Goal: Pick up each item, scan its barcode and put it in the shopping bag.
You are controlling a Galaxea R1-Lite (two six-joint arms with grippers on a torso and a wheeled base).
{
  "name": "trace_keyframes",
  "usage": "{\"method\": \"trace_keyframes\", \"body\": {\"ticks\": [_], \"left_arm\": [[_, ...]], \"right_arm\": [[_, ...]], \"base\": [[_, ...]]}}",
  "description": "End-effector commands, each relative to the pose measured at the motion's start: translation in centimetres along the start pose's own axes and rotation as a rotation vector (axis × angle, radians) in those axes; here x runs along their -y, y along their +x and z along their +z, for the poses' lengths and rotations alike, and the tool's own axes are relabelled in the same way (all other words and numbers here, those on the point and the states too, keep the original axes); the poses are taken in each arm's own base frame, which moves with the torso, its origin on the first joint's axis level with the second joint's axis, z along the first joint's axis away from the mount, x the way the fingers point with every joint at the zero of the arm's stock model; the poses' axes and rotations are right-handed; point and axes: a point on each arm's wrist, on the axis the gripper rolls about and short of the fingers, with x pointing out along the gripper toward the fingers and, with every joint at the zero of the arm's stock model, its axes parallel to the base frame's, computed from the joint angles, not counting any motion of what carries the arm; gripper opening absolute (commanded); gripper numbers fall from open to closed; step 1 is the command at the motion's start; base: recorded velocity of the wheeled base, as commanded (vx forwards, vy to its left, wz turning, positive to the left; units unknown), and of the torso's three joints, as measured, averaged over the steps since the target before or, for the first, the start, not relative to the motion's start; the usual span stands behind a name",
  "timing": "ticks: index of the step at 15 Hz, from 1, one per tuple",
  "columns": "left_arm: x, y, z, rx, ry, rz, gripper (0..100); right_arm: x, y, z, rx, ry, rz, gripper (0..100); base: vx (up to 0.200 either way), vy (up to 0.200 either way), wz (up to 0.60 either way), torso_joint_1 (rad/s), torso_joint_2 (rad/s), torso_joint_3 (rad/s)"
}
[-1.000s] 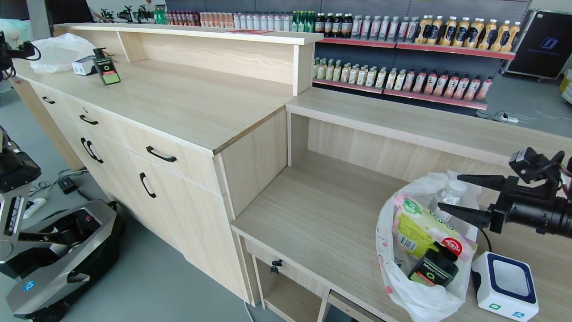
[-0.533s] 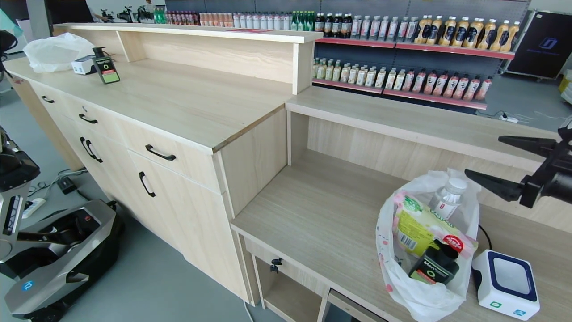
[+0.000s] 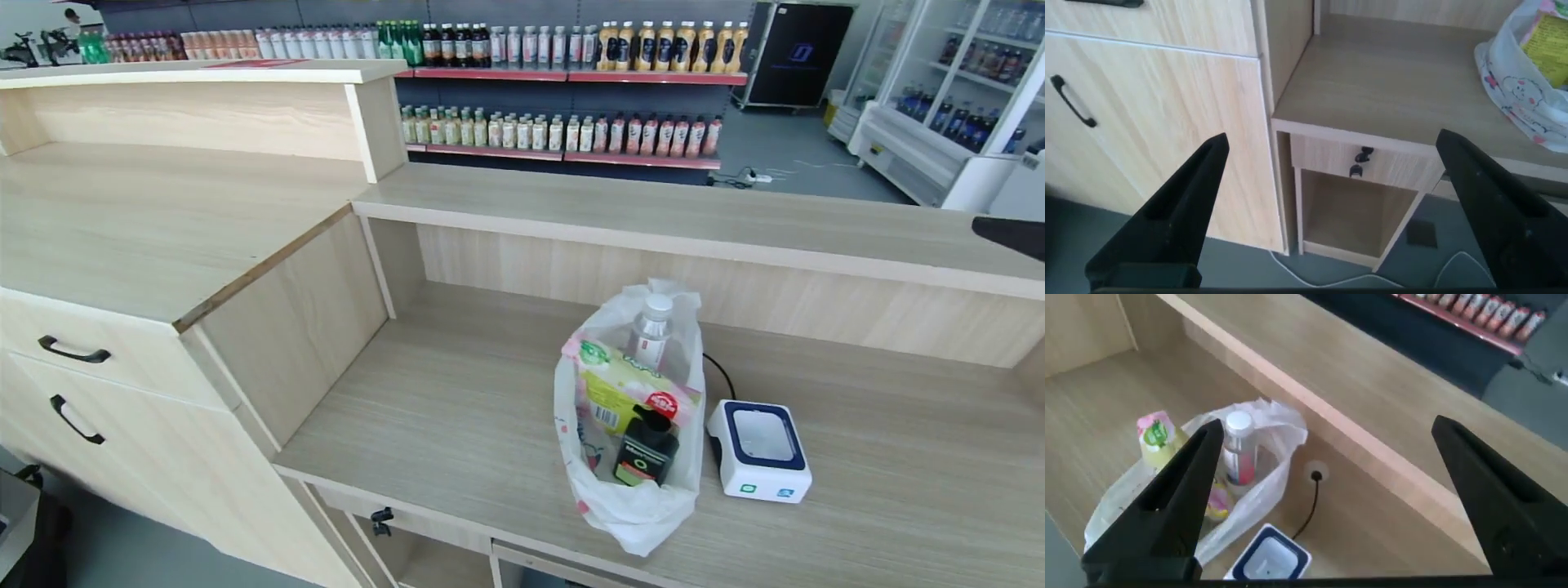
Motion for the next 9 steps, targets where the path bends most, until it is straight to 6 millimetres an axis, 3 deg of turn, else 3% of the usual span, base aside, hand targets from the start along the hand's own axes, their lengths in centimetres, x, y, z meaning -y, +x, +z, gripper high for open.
{"method": "trace_keyframes", "body": {"ticks": [1, 7, 9], "left_arm": [[0.0, 0.0, 0.0, -0.001, 0.0, 0.0, 100], [0.0, 0.0, 0.0, -0.001, 0.0, 0.0, 100], [0.0, 0.0, 0.0, -0.001, 0.0, 0.0, 100]], "right_arm": [[-0.4, -3.0, 2.3, 0.001, -0.018, -0.14, 100], [-2.0, -4.6, -0.1, -0.161, 0.108, -0.289, 100], [-4.1, -5.7, -3.6, -0.199, 0.158, -0.278, 100]], "base": [[0.0, 0.0, -0.6, 0.002, 0.0, 0.007], [0.0, 0.0, -0.6, 0.002, 0.0, 0.003], [0.0, 0.0, 0.0, 0.0, 0.0, 0.0]]}}
